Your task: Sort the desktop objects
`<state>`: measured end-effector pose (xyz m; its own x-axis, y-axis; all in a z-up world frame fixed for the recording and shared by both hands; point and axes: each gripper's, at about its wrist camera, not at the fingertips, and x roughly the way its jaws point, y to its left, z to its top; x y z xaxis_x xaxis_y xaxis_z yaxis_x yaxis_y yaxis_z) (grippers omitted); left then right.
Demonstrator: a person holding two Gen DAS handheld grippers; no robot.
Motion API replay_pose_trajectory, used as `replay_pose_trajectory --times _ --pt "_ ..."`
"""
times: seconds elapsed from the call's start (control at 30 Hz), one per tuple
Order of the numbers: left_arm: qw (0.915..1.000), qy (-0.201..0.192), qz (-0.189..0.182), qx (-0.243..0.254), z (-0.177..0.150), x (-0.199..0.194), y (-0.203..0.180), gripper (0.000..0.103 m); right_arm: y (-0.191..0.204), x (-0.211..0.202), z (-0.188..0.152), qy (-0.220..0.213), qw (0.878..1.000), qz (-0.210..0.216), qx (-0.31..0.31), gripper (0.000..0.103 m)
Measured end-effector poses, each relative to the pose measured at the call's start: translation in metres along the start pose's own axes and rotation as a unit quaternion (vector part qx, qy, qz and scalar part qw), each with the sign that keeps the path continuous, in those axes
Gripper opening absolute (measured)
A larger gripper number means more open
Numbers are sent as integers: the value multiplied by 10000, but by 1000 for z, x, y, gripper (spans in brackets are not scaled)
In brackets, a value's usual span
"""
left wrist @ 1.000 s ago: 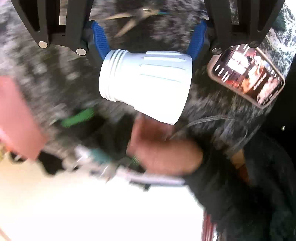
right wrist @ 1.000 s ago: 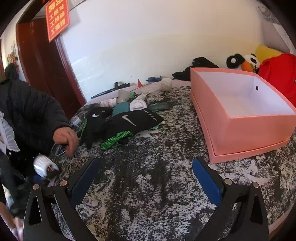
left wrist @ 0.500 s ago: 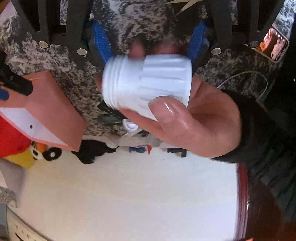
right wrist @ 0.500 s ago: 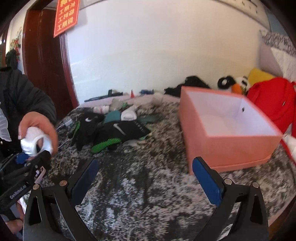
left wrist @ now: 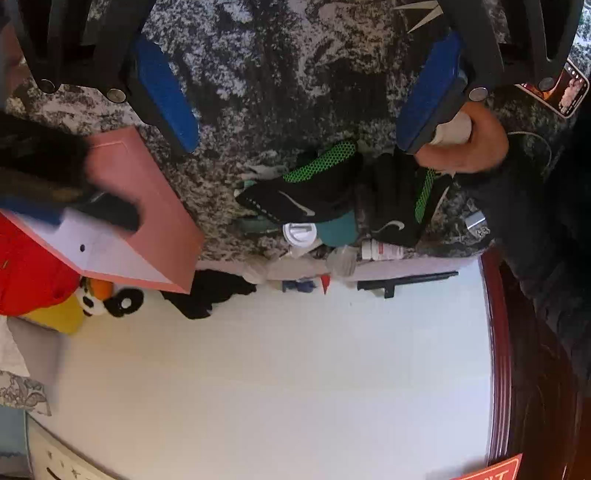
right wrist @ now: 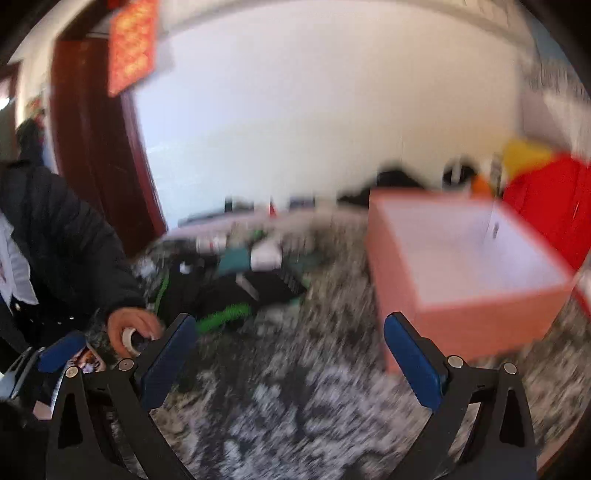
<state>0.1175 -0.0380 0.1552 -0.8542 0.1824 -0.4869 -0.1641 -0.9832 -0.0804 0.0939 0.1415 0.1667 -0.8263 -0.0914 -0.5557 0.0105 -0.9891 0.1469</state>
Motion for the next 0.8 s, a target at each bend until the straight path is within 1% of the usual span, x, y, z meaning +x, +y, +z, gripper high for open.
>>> replay_pose_trajectory --times 0.03,0.07,0.1,0.23,0.33,0.43,0.5,0.53,0.6,0.67,0.8 --pt "10000 -9 52 -15 0 1 -3 98 -2 3 0 60 10000 42 58 103" --pt "9999 -23 122 -23 0 3 -4 101 -4 6 0 120 9998 85 115 103" --pt "9998 -39 195 -29 -1 5 -5 101 -6 7 0 130 9998 91 155 103" --pt "9992 28 398 10 -7 21 -7 101 -7 0 3 -57 9997 104 196 103" --pt "9985 -43 551 -40 -7 27 -6 101 -3 -8 2 -243 9997 -49 39 103" --pt "9964 -149 833 -54 -4 32 -1 101 4 -17 0 -450 9981 -347 -246 103" --pt "9960 -90 844 -280 -3 37 8 101 9 -20 -2 -579 9957 -563 -449 103" --pt "9961 -79 776 -416 -2 38 12 101 10 -21 -3 -614 9944 -664 -545 103" --pt "9955 -71 742 -579 -2 40 17 101 11 -21 -5 -619 9928 -798 -638 103" --pt "9952 -95 772 -594 -1 41 17 101 8 -19 -5 -566 9922 -886 -665 103" --pt "9953 -141 786 -552 -2 42 13 101 0 -16 -4 -484 9935 -880 -533 103"
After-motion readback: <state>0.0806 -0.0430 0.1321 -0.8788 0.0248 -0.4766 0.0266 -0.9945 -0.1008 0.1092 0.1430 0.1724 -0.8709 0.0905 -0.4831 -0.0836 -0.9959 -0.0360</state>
